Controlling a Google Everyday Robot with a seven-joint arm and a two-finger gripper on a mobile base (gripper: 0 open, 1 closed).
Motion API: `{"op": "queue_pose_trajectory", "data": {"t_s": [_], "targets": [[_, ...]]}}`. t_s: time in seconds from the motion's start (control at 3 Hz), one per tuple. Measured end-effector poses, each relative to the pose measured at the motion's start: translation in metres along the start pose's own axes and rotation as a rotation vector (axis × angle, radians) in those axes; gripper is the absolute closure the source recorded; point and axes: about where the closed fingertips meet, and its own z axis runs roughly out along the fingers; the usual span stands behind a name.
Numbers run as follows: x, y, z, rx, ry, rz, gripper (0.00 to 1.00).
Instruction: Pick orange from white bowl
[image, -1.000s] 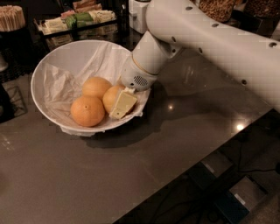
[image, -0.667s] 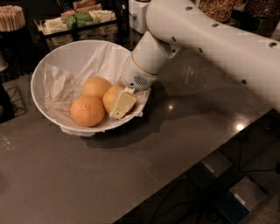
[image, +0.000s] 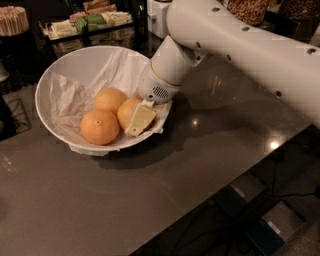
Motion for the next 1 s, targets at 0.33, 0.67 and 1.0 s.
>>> {"op": "queue_pose_trajectory", "data": {"t_s": [0.33, 0.67, 1.0], "targets": [[-0.012, 0.003, -0.009, 0.011, -0.001, -0.035, 1.00], [-0.032, 0.009, -0.031, 0.034, -0.019, -0.101, 1.00], [-0.050, 0.016, -0.059, 0.065, -0.048, -0.169, 1.00]]}}
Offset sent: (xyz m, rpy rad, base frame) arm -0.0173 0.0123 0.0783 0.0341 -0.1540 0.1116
